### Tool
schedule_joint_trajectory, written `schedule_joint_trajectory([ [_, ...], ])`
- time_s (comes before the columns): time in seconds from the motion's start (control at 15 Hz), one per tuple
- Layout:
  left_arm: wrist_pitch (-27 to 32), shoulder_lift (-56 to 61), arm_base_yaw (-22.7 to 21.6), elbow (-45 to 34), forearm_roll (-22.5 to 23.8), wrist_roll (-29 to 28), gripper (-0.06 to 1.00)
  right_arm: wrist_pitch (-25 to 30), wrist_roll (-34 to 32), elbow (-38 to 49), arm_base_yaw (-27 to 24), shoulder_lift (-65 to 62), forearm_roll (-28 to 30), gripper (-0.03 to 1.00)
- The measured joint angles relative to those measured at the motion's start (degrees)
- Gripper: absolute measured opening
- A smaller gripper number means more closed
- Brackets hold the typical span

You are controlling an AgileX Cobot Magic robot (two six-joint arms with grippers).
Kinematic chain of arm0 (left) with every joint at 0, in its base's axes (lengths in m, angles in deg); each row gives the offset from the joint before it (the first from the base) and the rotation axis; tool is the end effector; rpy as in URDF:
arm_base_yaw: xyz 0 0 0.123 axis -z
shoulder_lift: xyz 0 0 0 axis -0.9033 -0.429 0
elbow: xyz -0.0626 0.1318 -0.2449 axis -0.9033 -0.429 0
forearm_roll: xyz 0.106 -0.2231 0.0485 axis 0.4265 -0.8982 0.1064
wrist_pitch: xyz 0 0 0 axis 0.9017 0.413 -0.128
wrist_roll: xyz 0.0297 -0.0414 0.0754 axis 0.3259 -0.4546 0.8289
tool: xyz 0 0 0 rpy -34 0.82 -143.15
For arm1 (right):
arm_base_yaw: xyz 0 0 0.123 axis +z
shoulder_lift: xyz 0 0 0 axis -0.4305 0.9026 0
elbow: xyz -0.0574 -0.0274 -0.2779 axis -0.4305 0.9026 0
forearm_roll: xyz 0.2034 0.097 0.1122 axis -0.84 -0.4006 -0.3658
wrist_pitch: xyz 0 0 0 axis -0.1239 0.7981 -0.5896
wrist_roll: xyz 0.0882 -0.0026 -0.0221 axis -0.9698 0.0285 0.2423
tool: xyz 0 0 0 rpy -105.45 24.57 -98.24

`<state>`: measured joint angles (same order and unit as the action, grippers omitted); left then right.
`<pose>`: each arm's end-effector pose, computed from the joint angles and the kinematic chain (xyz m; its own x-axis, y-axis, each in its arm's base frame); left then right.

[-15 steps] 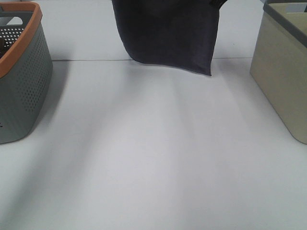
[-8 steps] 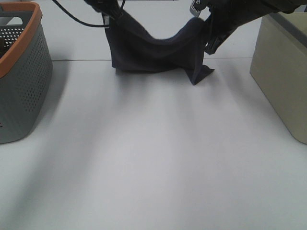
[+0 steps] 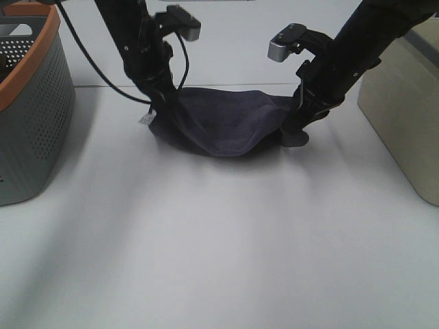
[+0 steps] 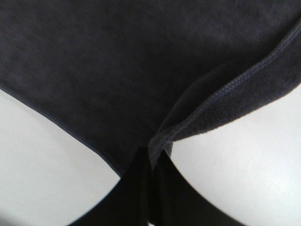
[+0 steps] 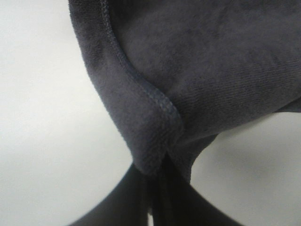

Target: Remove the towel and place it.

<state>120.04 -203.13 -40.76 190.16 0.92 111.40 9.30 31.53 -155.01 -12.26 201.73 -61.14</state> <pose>0.4566 -0.2122 0.1948 -0.5017 0.8267 -0.2547 0.8475 0.5287 0.0471 0.4004 0.1222 0.1859 -0.4633 -0.8067 -0.3669 -0.8748 0.4826 0.0435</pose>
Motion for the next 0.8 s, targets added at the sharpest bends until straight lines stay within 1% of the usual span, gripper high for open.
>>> schedule_joint_trajectory([
  [0.13,0.1,2.5,-0.1,-6.8,-0.2,0.8,0.0,4.6,-0.5,0.0,0.0,0.0,1.0,0.02],
  [0.27,0.1,5.5,-0.1,-11.3,-1.1,2.5,0.0,7.0,-2.9,0.0,0.0,0.0,2.5,0.02],
  [0.4,0.1,6.8,-0.1,-14.0,-1.5,3.8,0.0,8.5,-4.6,0.0,0.0,0.0,3.4,0.02],
  [0.47,0.1,7.3,-0.1,-17.6,-1.5,4.5,0.0,10.8,-5.2,0.4,0.0,-0.1,4.0,0.02],
  [0.53,0.1,7.7,-0.1,-19.0,-1.5,4.9,0.0,11.7,-5.8,1.7,0.0,-0.2,4.0,0.03],
  [0.67,0.1,9.2,-0.1,-23.2,-1.5,6.9,0.0,12.0,-6.2,4.2,0.0,-0.2,4.0,0.05],
  [0.8,0.1,9.9,-0.1,-24.2,-1.5,8.0,0.0,12.0,-7.5,6.2,0.0,-0.2,3.8,0.12],
])
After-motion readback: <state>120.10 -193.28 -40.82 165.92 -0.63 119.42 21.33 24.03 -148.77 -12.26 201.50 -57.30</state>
